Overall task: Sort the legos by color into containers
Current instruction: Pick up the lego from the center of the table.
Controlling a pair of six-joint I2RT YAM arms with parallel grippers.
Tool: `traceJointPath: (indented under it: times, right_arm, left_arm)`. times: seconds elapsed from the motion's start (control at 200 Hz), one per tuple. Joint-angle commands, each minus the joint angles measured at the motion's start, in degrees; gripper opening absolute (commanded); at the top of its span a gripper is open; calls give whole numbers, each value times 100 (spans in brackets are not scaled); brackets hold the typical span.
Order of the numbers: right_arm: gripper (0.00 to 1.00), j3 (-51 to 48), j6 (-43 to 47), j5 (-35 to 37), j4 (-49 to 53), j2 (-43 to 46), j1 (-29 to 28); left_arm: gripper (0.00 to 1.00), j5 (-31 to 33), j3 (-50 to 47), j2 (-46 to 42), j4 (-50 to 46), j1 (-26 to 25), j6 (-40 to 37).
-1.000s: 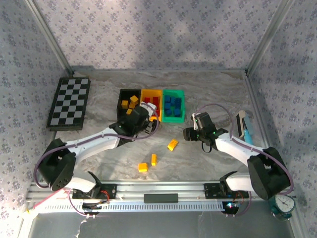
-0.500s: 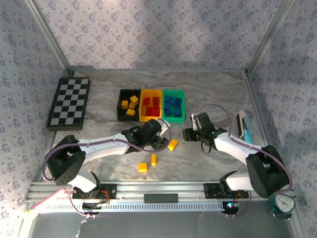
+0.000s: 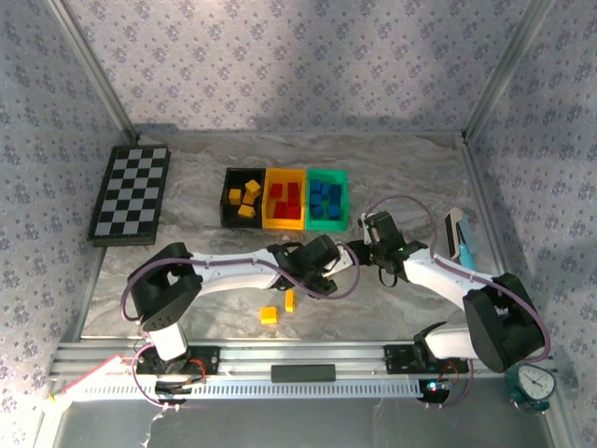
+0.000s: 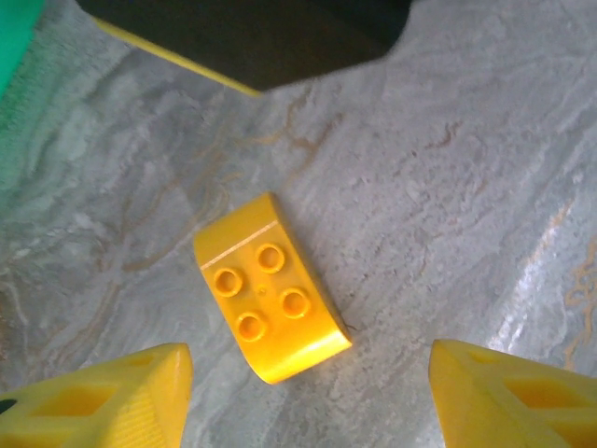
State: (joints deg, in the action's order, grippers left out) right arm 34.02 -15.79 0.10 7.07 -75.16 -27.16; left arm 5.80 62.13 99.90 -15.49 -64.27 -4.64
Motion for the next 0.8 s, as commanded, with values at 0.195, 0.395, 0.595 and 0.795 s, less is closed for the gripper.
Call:
traceJointPath:
  times: [0.195,0.395,0.595,0.795]
  right_arm:
    - [64,87,-38,78,96,166,-1]
    - [64,49,-38,122,118,273,20]
    - [64,30,-47,73,104,291,67]
    - [64,51,-55,35,99,221,88]
  left_arm:
    - [69,-427,530,623,-576,-7,-22]
    - [69,-55,329,653,-128,68,333]
    - [70,15,-9,318,431,243,825]
    - [70,376,-2,265,479,365,1382]
